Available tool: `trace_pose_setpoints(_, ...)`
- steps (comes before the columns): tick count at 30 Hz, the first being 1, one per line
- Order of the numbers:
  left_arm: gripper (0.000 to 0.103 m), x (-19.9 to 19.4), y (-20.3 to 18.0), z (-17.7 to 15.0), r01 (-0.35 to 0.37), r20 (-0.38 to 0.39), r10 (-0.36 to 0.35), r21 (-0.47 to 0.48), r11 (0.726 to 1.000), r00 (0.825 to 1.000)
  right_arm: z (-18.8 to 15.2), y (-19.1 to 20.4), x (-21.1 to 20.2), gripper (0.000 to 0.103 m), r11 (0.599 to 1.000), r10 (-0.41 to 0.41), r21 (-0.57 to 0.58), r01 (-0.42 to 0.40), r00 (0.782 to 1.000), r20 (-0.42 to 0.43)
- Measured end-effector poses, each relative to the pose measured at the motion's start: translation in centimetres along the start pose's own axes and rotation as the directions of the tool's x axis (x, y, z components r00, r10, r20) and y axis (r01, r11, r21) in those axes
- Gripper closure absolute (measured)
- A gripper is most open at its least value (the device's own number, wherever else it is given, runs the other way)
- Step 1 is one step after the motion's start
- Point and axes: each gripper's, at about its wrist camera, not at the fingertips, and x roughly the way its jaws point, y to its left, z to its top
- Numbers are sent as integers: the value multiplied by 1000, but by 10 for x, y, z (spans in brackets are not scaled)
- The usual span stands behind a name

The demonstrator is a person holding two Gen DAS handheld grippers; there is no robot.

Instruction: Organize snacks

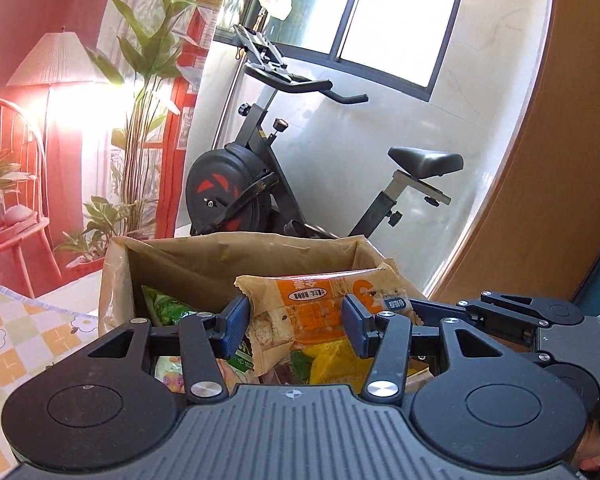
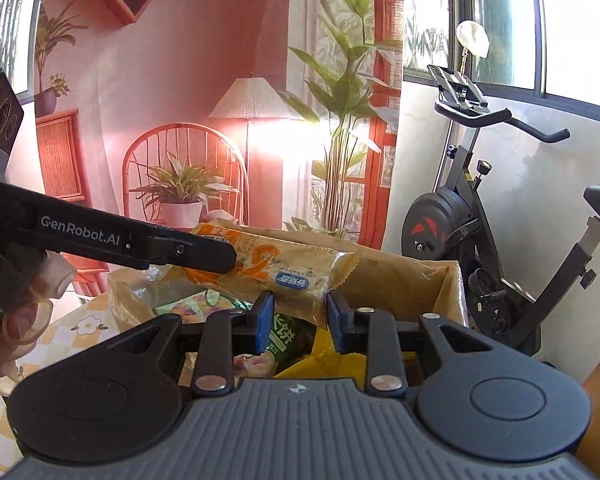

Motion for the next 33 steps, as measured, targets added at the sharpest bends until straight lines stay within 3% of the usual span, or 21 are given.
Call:
trace_pose_setpoints(7,49,26,21,-7,-6,-67,3,-48,999,998,-6,-15,35,72,999,0,54,5,996,-88)
trace_pose_setpoints(11,48,27,22,-14,-23,-73,22,-11,1000,997,-13,-17,38,69,998,3,63,4,994,-109)
trace_pose_setpoints(15,39,18,20,-13,-87,-71,89,24,996,994,-12,-17,30,53,996,-15,80,23,994,-106)
trace_pose_setpoints(17,36,9,17,-9,-110,-53,113,47,993,992,-7,-16,23,46,995,-25,93,34,995,-96)
trace_pose_setpoints(21,20,-21,7,-2,-173,10,173,126,977,985,9,-6,-2,19,993,-39,105,45,998,-55)
trace_pose_setpoints(25,17,-58,-7,2,-234,82,223,188,954,971,22,9,-27,11,994,-57,89,59,998,-27)
trace_pose_setpoints(33,13,-125,-39,-2,-302,195,263,207,930,945,30,42,-83,5,990,-111,90,104,991,73)
